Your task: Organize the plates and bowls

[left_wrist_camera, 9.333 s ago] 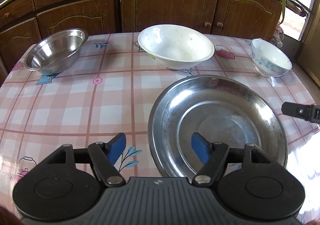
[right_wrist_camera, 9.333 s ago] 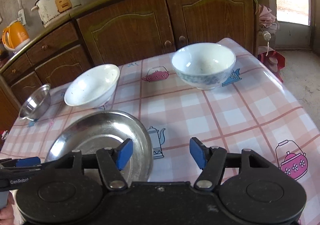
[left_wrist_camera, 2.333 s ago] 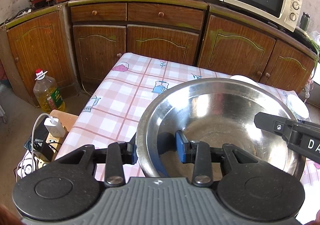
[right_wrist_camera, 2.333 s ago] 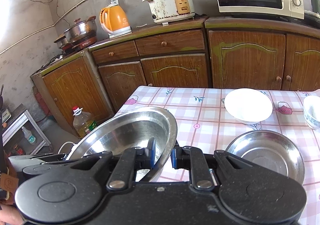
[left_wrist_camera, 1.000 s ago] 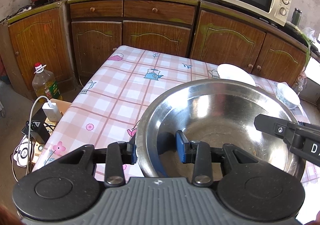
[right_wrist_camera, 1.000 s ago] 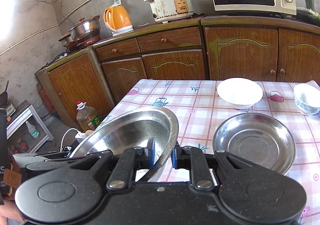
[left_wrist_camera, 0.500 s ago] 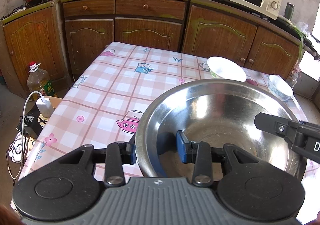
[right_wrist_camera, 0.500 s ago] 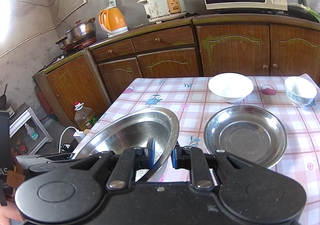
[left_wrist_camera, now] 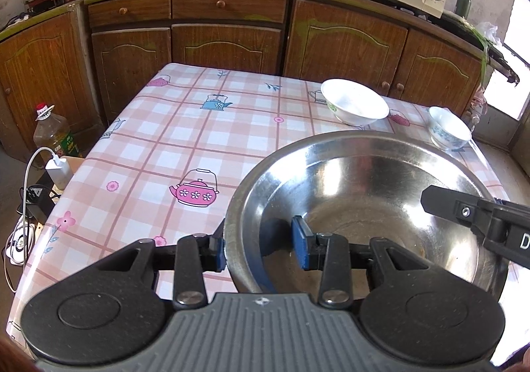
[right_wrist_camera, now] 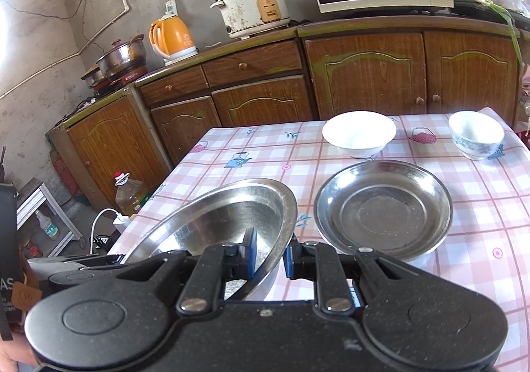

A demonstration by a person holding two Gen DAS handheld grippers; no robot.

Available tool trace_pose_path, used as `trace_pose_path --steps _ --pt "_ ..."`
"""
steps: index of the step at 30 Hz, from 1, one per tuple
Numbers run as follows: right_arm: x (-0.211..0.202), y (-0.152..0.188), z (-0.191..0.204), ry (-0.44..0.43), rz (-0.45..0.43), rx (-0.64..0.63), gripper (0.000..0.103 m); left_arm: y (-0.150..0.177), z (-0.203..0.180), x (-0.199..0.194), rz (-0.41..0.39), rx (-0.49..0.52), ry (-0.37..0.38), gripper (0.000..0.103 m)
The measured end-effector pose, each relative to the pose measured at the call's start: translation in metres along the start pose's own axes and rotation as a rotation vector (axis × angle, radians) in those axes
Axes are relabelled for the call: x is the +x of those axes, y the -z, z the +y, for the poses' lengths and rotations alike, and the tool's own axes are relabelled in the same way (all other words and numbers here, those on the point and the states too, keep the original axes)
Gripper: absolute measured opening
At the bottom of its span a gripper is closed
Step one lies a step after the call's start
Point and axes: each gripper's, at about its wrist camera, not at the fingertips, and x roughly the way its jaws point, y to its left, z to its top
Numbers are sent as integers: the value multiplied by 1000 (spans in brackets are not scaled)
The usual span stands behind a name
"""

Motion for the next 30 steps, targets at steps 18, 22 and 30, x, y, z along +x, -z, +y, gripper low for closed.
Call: trace_pose_path --steps 18,22,30 --pt "-17 16 -33 37 -4 54 22 13 -27 7 35 47 36 38" --pt "-21 21 -41 48 -2 65 22 17 -34 9 44 57 46 38" --pt "-29 30 -57 68 1 94 22 24 -50 12 61 86 64 38"
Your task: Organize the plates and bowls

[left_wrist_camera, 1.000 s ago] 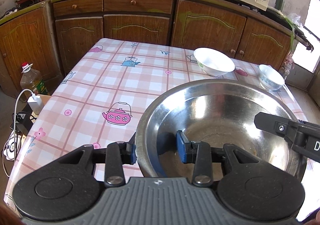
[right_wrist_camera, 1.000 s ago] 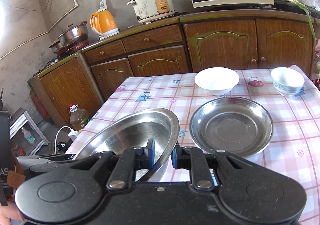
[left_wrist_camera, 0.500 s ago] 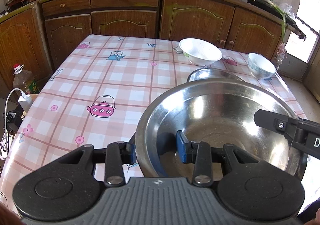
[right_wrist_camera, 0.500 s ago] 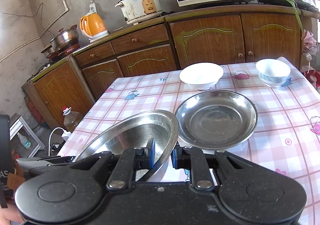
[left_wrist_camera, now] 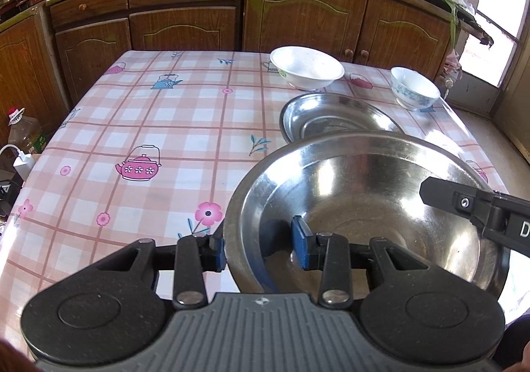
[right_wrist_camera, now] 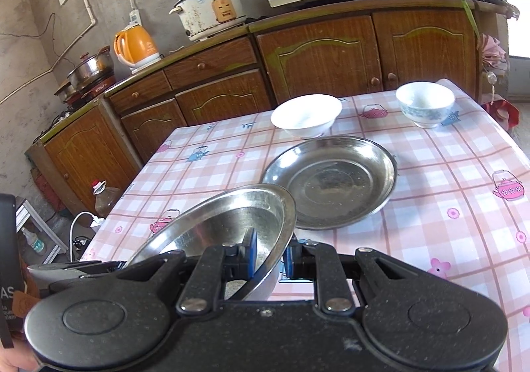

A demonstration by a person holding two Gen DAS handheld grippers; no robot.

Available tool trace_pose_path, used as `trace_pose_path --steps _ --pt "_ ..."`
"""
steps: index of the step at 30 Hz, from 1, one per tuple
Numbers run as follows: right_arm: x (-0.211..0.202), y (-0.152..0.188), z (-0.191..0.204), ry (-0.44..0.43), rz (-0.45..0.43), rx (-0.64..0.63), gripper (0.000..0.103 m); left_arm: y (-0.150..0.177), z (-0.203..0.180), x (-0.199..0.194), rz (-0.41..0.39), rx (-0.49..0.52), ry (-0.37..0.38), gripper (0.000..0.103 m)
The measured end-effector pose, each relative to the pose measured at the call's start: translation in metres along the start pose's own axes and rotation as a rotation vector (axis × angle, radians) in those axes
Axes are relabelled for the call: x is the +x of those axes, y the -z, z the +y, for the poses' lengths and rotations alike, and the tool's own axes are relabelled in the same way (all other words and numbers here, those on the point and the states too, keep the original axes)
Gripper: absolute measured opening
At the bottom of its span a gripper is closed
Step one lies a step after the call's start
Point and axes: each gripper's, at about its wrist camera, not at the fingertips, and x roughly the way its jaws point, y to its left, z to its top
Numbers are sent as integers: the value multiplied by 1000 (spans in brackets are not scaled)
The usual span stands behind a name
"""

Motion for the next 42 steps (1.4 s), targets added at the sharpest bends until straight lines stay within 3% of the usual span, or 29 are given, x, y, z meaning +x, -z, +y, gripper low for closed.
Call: trace_pose_path --steps 24,42 --pt "-21 31 -53 68 25 69 22 28 -44 17 54 63 61 36" --pt "-10 48 -86 102 53 133 22 38 -66 43 79 102 79 36"
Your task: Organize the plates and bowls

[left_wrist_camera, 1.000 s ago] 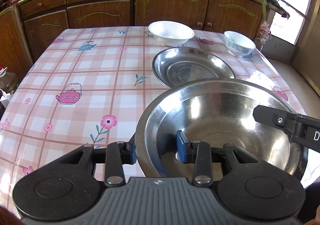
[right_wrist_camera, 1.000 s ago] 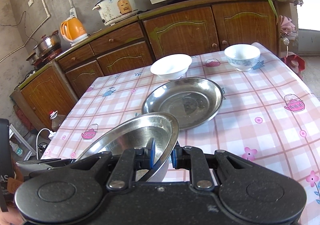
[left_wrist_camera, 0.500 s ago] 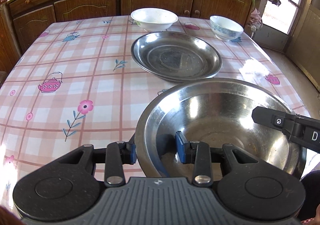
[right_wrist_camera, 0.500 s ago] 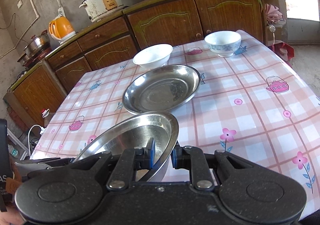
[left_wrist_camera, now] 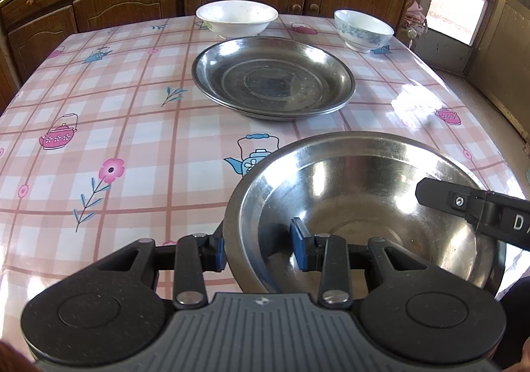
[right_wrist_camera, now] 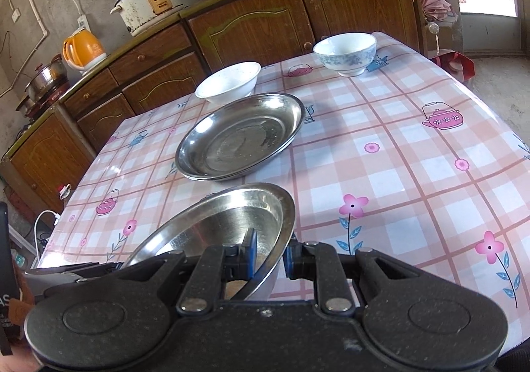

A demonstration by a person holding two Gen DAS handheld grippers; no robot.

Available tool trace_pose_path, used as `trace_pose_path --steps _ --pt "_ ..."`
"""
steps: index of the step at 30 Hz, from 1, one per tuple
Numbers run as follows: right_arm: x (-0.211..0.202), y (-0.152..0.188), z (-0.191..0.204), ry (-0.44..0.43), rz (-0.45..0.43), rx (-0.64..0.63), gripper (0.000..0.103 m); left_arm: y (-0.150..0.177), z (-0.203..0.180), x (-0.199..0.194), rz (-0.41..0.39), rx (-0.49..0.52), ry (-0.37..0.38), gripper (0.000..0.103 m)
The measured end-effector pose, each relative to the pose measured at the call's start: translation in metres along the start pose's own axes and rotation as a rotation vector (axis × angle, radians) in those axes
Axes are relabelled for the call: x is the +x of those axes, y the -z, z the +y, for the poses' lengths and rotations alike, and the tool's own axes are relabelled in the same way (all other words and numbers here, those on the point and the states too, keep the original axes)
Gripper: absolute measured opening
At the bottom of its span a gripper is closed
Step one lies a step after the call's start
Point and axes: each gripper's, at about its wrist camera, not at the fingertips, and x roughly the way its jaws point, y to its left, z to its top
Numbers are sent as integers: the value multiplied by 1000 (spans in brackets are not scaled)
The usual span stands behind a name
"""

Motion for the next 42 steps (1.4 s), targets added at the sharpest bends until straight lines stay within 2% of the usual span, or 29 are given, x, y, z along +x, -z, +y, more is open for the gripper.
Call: trace_pose_path --steps 17,31,33,36,42 --pt "18 8 -15 16 26 26 23 6 -7 14 -14 35 2 42" --pt "23 10 -13 27 59 32 34 7 -4 14 -8 19 38 50" --pt "22 10 -12 35 59 33 35 6 -3 12 -12 19 36 55" --pt "19 9 -13 55 47 34 45 5 -1 9 -19 11 33 64" --pt "10 4 -15 88 22 43 55 1 3 3 -22 -3 15 76"
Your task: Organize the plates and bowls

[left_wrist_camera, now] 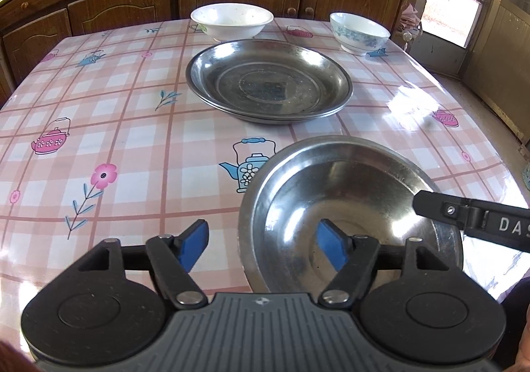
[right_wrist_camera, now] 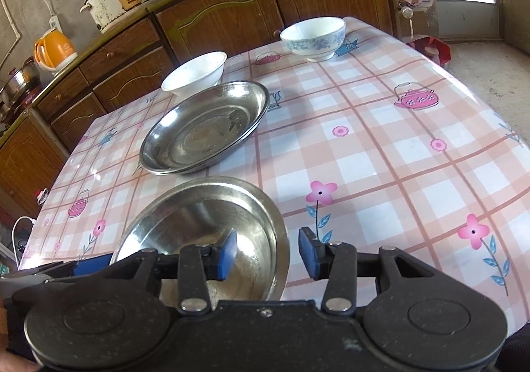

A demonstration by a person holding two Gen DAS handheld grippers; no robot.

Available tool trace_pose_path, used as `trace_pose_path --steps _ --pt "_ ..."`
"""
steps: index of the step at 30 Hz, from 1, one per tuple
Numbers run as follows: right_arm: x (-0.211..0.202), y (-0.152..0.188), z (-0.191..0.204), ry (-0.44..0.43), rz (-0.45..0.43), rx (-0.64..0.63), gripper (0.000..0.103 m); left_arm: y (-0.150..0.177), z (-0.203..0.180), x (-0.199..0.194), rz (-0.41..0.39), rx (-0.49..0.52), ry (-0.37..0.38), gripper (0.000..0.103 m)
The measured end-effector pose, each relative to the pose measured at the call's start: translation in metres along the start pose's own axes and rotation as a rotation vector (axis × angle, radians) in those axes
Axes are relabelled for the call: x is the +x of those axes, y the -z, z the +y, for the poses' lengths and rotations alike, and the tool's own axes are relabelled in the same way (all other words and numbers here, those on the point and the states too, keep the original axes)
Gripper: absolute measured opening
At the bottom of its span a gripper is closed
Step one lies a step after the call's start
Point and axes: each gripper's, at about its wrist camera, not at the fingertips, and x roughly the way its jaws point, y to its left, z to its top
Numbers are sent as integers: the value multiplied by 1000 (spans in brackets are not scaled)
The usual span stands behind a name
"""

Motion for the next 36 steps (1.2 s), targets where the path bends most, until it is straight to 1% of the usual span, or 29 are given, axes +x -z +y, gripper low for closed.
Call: trace_pose_path --steps 4,7,8,12,15,24,36 --pt "-10 -5 2 1 -31 -2 66 -3 4 -6 -9 -16 -6 82" --pt "-16 -9 6 -7 -52 -9 71 -7 6 -12 -24 -25 -17 87" --pt "-18 -10 7 -13 -57 -10 72 -8 7 -14 -28 -28 -24 90" --pt "-22 -16 14 -30 -70 -17 75 -14 10 -21 -43 -29 -69 94" --pt "-25 -19 19 -42 -73 -25 78 -18 14 -25 -45 -39 -77 96" --pt "-28 -29 37 -71 -80 -59 80 -29 25 -37 -59 -74 -72 97" --pt "-31 -49 58 -104 -107 -113 80 -43 29 -46 -90 -63 -73 98"
